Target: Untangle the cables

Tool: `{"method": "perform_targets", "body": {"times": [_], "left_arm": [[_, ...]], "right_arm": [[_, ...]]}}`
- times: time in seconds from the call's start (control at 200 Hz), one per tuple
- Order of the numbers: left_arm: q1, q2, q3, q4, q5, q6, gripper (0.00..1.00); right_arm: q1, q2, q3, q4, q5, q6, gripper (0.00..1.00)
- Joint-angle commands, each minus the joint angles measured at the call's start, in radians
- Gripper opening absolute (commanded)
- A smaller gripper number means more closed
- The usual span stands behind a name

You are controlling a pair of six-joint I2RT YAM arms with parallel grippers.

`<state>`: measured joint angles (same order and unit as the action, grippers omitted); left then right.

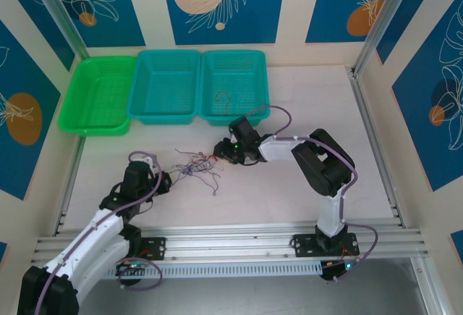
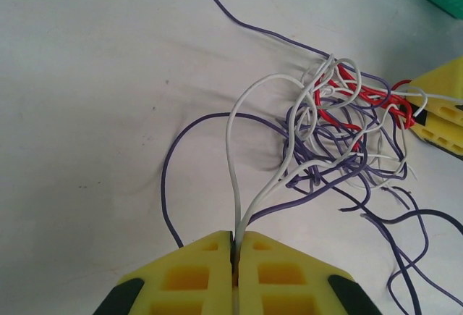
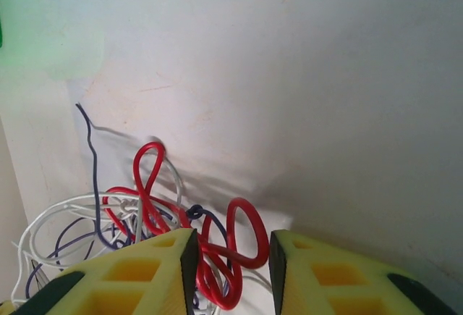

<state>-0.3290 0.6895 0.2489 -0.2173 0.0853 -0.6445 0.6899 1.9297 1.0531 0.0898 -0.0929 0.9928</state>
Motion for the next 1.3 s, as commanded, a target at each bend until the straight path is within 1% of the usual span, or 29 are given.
{"method": "perform_targets", "body": {"times": [0.0,0.065,0.18,0.315,0.37,0.435,0.505,0.55,0.65,0.755,0.885,0.955,0.99,1.06,1.11,1.15,1.205,1.295], "left_arm": [[0.011,-0.015,-0.014,-0.001,0.014,0.019,0.00],[0.011,-0.017,-0.015,-0.002,0.014,0.021,0.00],[0.011,-0.021,-0.014,-0.010,0.007,0.022,0.00],[0.011,-0.037,-0.008,-0.040,-0.022,0.015,0.00],[0.013,-0.052,0.000,-0.078,-0.062,-0.001,0.00],[0.015,-0.069,0.020,-0.154,-0.141,-0.032,0.00],[0.026,-0.067,0.049,-0.245,-0.212,-0.049,0.00],[0.035,-0.061,0.061,-0.280,-0.233,-0.052,0.00],[0.055,-0.045,0.061,-0.281,-0.225,-0.056,0.00],[0.060,-0.037,0.053,-0.259,-0.222,-0.071,0.00],[0.060,-0.043,0.053,-0.234,-0.211,-0.071,0.00],[0.061,-0.059,0.056,-0.212,-0.184,-0.055,0.00],[0.061,-0.071,0.057,-0.191,-0.159,-0.040,0.11],[0.061,-0.105,0.072,-0.163,-0.126,-0.015,0.37],[0.061,-0.139,0.097,-0.164,-0.124,0.004,0.51],[0.061,-0.164,0.122,-0.160,-0.120,0.026,0.57],[0.061,-0.187,0.155,-0.124,-0.076,0.056,0.61],[0.054,-0.161,0.194,0.025,0.093,0.059,0.65]], "right_arm": [[0.002,0.030,0.015,0.007,0.017,0.008,0.31],[0.002,0.036,0.016,0.008,0.023,0.008,0.26],[0.005,0.027,0.001,0.014,0.042,0.007,0.11],[0.004,-0.032,-0.055,0.028,0.096,-0.001,0.00],[0.000,-0.074,-0.092,0.032,0.126,0.000,0.00],[-0.013,-0.144,-0.154,0.039,0.164,0.005,0.00],[-0.038,-0.251,-0.243,0.051,0.215,0.004,0.00],[-0.064,-0.327,-0.297,0.049,0.238,0.002,0.00],[-0.151,-0.479,-0.392,0.023,0.239,-0.007,0.00],[-0.222,-0.597,-0.424,-0.032,0.221,-0.038,0.00],[-0.232,-0.701,-0.419,-0.081,0.213,-0.086,0.00],[-0.221,-0.733,-0.396,-0.088,0.173,-0.123,0.00],[-0.210,-0.745,-0.377,-0.100,0.155,-0.142,0.00],[-0.183,-0.773,-0.339,-0.141,0.158,-0.176,0.00],[-0.161,-0.799,-0.315,-0.169,0.177,-0.198,0.00],[-0.146,-0.820,-0.300,-0.184,0.184,-0.216,0.00],[-0.124,-0.842,-0.278,-0.189,0.164,-0.242,0.00],[-0.089,-0.856,-0.236,-0.198,0.112,-0.275,0.00]]}}
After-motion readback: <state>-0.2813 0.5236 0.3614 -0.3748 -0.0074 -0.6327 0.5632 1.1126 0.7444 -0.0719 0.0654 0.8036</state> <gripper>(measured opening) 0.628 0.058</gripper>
